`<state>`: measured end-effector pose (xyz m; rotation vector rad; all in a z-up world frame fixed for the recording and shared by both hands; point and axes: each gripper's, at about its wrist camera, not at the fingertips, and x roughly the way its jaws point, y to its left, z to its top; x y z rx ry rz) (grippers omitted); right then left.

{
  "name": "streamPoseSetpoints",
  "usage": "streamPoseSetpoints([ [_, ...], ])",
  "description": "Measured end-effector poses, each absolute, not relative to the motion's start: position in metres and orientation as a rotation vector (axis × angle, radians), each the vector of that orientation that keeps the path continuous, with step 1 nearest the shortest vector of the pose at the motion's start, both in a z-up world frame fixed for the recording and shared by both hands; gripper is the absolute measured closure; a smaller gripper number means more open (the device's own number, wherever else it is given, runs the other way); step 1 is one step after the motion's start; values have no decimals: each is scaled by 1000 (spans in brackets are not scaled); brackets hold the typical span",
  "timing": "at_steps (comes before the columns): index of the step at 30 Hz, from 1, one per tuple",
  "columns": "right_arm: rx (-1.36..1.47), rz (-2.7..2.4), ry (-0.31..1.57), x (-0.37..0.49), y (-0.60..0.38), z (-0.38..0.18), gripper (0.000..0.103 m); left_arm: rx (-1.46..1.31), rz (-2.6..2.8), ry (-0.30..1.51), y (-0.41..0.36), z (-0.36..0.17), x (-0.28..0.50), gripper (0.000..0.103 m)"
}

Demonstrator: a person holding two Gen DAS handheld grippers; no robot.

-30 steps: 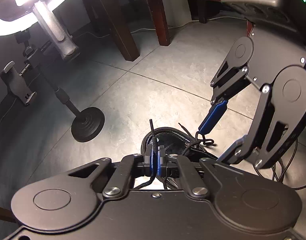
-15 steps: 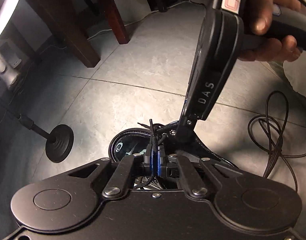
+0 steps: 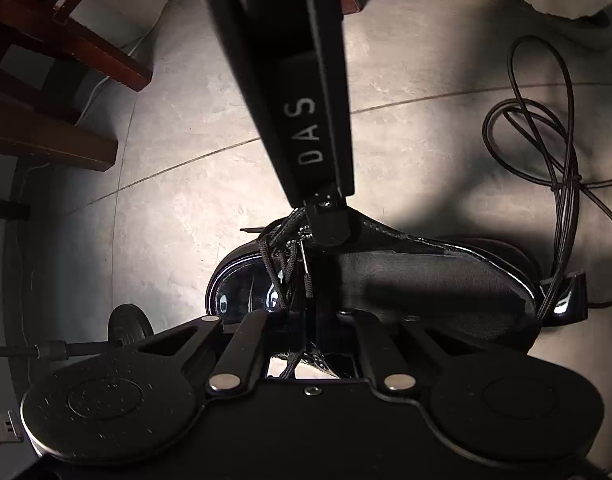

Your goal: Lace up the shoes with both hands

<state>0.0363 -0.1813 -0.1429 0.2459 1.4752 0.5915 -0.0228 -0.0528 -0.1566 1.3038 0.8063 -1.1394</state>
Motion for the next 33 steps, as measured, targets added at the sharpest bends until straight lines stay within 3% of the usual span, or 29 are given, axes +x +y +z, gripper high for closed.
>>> streamPoseSetpoints([
  [33, 204, 610, 1459, 36, -177, -140, 98, 1347, -1159, 780, -55, -170, -1, 99],
])
